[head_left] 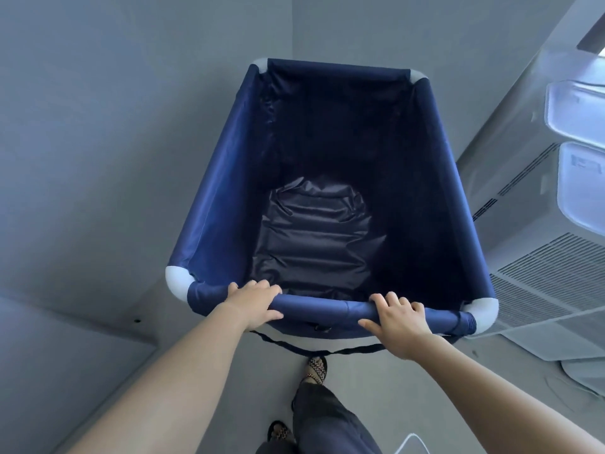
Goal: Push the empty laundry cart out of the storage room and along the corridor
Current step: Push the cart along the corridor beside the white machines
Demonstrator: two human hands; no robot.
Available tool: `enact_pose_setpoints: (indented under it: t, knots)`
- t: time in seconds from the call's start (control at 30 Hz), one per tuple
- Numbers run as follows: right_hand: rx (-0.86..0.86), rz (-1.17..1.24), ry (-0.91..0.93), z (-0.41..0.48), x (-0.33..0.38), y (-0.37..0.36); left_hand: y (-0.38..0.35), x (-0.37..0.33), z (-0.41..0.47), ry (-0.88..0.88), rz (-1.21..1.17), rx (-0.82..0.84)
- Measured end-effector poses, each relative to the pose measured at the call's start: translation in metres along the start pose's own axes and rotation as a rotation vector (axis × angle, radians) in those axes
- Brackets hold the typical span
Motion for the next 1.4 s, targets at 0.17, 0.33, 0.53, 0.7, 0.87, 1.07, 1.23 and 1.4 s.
enact_pose_setpoints:
  t: [0.17,0.33,0.53,0.7,0.87,1.07,1.23,1.4]
  knots:
    - [0.021,0.059,-0.057,0.025,0.005,0.011,0.014,0.013,0.022,-0.065,0.012,-0.092]
    - [-0.026,0.133,0.054,0.060,0.016,0.028,0.035,0.024,0.053,-0.102,0.031,-0.082]
    - [-0.008,0.126,0.013,0.083,0.015,0.037,0.056,0.026,0.079,-0.107,0.104,-0.117]
    - [0.008,0.158,-0.012,0.098,0.013,0.044,0.073,0.032,0.097,-0.144,0.089,-0.037]
    - [0.035,0.182,-0.074,0.107,0.013,0.050,0.095,0.047,0.111,-0.211,0.058,0.024]
    - [0.008,0.220,-0.249,0.104,0.037,0.057,0.102,0.062,0.123,-0.270,0.097,-0.003]
    - [-0.017,0.263,-0.331,0.105,0.060,0.063,0.100,0.064,0.130,-0.306,0.131,-0.011]
    - [0.038,0.267,-0.393,0.110,0.066,0.061,0.107,0.067,0.134,-0.324,0.146,0.084]
Point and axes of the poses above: each hand's wrist, its own z-axis towards the middle knuckle, its own y-axis out of the back of the hand, x = y × z, the point moved 1 cm from there along z, towards the middle knuckle, and after that the axes turned 10 degrees about -z, right-handed, at the moved point
